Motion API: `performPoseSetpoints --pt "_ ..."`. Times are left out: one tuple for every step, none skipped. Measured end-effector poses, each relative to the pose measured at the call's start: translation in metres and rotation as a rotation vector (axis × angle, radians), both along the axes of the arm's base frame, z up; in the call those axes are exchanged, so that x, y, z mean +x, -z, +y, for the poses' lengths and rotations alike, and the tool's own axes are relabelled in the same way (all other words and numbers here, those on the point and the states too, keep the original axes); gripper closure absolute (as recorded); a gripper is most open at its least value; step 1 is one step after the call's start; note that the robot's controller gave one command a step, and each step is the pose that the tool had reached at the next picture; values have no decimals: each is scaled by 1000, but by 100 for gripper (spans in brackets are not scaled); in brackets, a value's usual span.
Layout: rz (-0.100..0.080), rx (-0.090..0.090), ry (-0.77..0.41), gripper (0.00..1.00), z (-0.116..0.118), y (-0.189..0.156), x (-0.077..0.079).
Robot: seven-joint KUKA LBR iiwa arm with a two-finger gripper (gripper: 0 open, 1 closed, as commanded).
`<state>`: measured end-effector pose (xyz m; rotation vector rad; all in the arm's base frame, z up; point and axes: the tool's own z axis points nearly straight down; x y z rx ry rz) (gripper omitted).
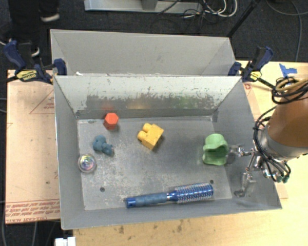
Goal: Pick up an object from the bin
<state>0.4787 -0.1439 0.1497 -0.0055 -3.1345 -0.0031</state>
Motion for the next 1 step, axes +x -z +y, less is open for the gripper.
performPoseSetpoints --pt "-6 2 -195 0 80 44 25"
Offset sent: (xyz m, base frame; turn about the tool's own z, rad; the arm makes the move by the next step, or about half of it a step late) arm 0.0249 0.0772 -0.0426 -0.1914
